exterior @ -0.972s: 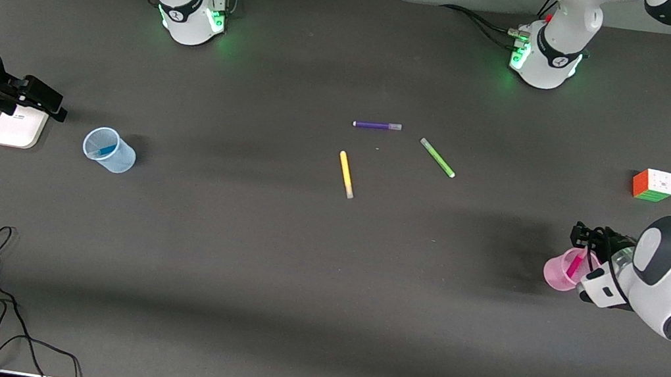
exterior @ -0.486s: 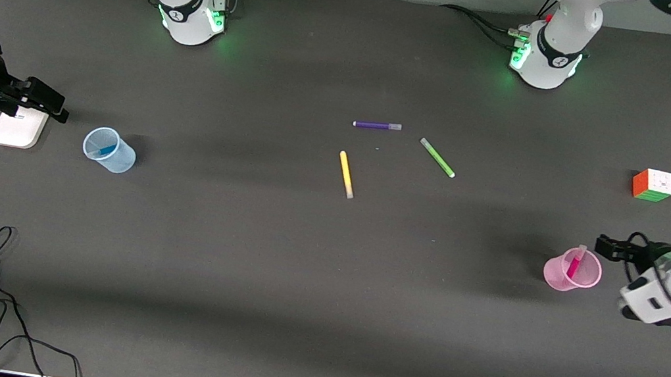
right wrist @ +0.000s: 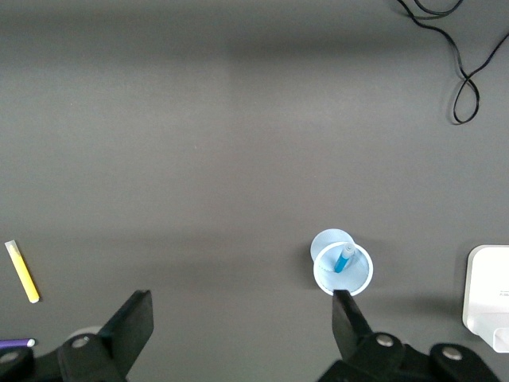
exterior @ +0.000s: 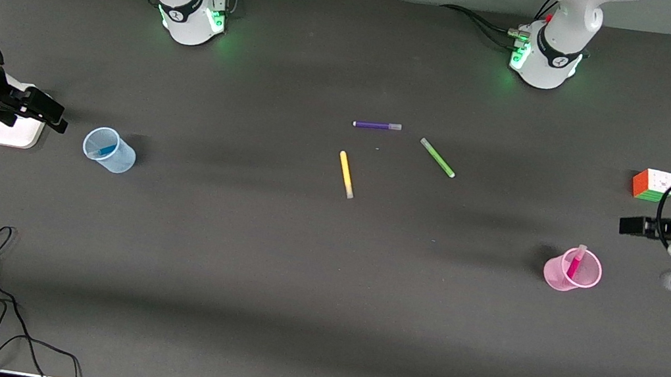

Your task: Place pink and blue markers in matching cups

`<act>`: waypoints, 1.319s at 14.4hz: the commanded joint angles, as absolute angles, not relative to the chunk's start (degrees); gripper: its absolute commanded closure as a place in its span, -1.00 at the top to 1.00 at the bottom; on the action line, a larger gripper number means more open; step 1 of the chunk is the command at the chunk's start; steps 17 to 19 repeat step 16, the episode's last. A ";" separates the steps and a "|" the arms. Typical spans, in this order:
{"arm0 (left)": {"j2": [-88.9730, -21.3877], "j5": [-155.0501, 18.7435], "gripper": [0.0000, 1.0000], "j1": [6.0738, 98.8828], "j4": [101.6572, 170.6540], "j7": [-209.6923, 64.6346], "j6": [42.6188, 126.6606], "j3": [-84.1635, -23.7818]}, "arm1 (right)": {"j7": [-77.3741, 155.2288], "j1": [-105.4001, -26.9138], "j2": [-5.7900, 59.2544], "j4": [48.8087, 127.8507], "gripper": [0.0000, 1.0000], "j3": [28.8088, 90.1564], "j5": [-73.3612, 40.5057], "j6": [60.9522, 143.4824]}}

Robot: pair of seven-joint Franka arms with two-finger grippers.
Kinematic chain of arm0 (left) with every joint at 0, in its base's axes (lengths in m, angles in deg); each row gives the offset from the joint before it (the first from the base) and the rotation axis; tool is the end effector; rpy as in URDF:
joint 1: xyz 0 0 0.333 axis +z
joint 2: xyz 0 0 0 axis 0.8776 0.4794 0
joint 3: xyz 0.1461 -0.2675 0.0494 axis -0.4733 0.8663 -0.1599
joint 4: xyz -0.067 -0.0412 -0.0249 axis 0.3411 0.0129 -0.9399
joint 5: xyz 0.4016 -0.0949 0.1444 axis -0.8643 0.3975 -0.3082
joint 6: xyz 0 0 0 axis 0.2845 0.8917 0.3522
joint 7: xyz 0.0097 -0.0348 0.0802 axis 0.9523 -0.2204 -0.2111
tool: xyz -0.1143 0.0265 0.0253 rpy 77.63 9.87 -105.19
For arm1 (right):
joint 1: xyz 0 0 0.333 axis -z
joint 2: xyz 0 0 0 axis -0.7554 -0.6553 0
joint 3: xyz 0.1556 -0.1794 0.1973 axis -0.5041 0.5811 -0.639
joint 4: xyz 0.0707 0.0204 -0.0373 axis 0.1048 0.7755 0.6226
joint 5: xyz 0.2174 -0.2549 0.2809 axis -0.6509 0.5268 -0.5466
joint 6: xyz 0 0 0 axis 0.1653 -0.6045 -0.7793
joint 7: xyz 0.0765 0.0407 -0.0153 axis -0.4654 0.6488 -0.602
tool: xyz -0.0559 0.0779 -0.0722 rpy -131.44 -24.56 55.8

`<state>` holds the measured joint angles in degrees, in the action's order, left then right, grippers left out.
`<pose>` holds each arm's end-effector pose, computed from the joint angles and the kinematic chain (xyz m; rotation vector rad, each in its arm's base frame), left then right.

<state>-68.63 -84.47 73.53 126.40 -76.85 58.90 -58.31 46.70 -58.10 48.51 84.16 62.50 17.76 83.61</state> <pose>0.6464 0.0065 0.4788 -3.0471 0.0099 0.2739 0.6165 0.0125 0.5543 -3.0975 0.0669 -0.0092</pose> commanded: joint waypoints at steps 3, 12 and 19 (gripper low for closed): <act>-78.42 -79.44 0.99 67.02 133.92 -76.25 63.11 -65.41 | 47.91 -59.17 47.47 83.62 1.00 62.21 18.13 84.51; -79.13 -75.83 0.99 56.61 130.57 -76.26 58.62 -73.79 | 47.74 -59.34 47.47 83.44 1.00 62.47 18.31 84.51; -79.13 -76.18 1.00 56.61 130.66 -76.26 58.53 -73.79 | 47.83 -59.34 47.38 83.53 1.00 62.47 18.75 84.07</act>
